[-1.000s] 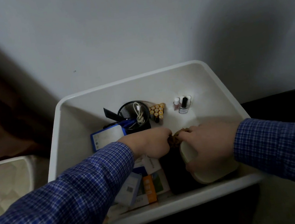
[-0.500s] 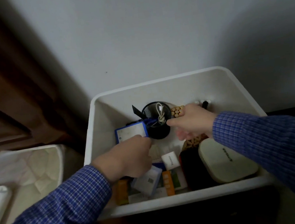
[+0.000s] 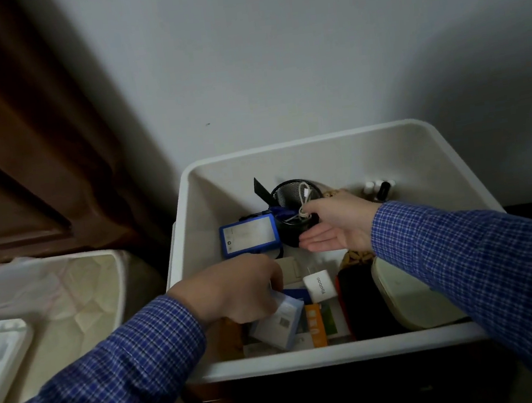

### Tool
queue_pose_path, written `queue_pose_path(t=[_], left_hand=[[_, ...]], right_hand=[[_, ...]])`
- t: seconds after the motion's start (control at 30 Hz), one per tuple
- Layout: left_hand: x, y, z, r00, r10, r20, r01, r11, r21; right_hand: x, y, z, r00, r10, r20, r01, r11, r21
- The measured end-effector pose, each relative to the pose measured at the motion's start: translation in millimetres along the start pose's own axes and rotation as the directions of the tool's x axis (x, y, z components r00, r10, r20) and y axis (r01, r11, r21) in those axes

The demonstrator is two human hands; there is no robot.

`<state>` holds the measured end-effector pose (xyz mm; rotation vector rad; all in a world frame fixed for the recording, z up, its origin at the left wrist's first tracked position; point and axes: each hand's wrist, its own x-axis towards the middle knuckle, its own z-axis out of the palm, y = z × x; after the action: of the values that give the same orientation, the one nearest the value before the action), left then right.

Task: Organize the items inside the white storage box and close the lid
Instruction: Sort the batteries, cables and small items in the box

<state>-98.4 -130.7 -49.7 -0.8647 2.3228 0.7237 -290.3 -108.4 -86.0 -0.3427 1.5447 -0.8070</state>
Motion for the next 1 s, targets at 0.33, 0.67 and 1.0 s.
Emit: queue_pose_path(t=[0.33,0.67,1.0], left_hand=[[3,-13,-1,0.999,0.038,-0.007,-0.038,0.999,-0.005],[-6,-19,-11,0.994,0.105,-0.01,-0.104,0.993,0.048],[-19,-19,-46,0.975,0.147,-0.167,-0.195,0.926,-0.322]], right_hand=[[-48,20,12,0.896,-0.171,0.411,0.44,0.481,-0.759],[-47,36,43,0.857,-0.168,0.488,0.516,0.277,-0.811],[-58,-24,-24,0.835,-0.229,0.501,0.541,0.512,-0.668]])
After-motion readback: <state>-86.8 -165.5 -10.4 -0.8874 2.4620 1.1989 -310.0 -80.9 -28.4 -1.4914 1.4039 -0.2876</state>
